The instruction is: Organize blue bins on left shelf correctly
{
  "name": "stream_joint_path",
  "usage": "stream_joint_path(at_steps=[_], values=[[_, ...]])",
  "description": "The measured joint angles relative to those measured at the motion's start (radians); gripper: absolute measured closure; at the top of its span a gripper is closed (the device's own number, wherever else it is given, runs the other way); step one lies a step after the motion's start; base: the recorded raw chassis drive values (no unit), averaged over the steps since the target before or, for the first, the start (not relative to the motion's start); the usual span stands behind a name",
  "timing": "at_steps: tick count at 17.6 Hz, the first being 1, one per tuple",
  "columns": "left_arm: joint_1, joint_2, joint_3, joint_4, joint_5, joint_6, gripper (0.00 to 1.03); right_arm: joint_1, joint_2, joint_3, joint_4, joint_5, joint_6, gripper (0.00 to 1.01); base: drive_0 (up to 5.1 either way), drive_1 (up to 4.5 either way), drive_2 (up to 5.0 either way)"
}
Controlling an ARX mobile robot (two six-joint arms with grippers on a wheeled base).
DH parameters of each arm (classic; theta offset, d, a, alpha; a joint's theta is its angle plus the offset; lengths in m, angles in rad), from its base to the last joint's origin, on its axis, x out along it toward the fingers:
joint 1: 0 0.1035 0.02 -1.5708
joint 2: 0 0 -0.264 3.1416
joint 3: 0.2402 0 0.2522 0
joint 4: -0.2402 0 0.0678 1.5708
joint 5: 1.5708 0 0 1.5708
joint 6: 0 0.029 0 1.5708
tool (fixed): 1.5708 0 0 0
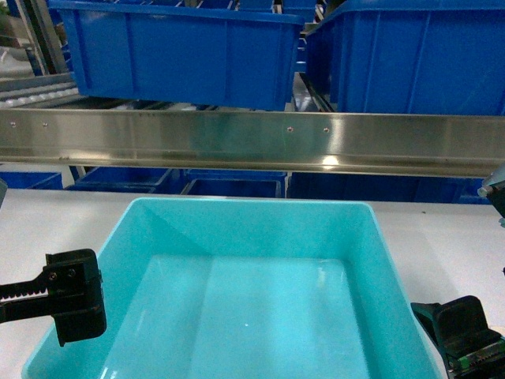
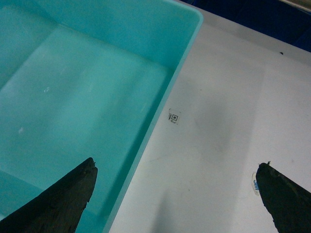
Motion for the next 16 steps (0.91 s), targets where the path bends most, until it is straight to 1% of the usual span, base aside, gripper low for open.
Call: stream_joint_path(at_steps=[1, 2, 3, 8, 10, 12, 15, 16], values=[[0.003, 0.016, 0.006, -0.003, 0.001, -0.006, 0.05, 0.0, 0.018, 0.019, -0.03, -0.008, -0.004, 0.03, 0.0, 0.0, 0.0], [0.006, 0.026, 0.014, -0.003, 0.002, -0.008, 0.05, 0.008, 0.039, 0.025, -0.022, -0.006, -0.019, 0.03, 0.0, 0.0, 0.0], [0.007, 0.023, 0.014, 0.013, -0.005, 0.001, 0.05, 0.014, 0.041, 0.027, -0.025, -0.003, -0.024, 0.03, 0.0, 0.0, 0.0], [0.007, 0.013, 0.014, 0.016, -0.011, 0.006, 0.05, 0.014, 0.037, 0.027, -0.019, 0.0, -0.028, 0.03, 0.0, 0.0, 0.0], [0.006, 0.023, 0.014, 0.023, -0.015, 0.006, 0.05, 0.014, 0.048, 0.034, -0.024, 0.0, -0.039, 0.03, 0.0, 0.0, 0.0], [0.006, 0.065, 0.019, 0.019, -0.02, 0.003, 0.05, 0.014, 0.097, 0.057, -0.021, 0.012, -0.072, 0.03, 0.0, 0.0, 0.0], [-0.006, 0.091, 0.052, 0.006, -0.02, -0.003, 0.05, 0.013, 0.142, 0.089, -0.027, 0.019, -0.121, 0.03, 0.0, 0.0, 0.0], [-0.007, 0.095, 0.058, 0.006, -0.02, -0.003, 0.05, 0.013, 0.15, 0.092, -0.023, 0.021, -0.124, 0.03, 0.0, 0.0, 0.0]])
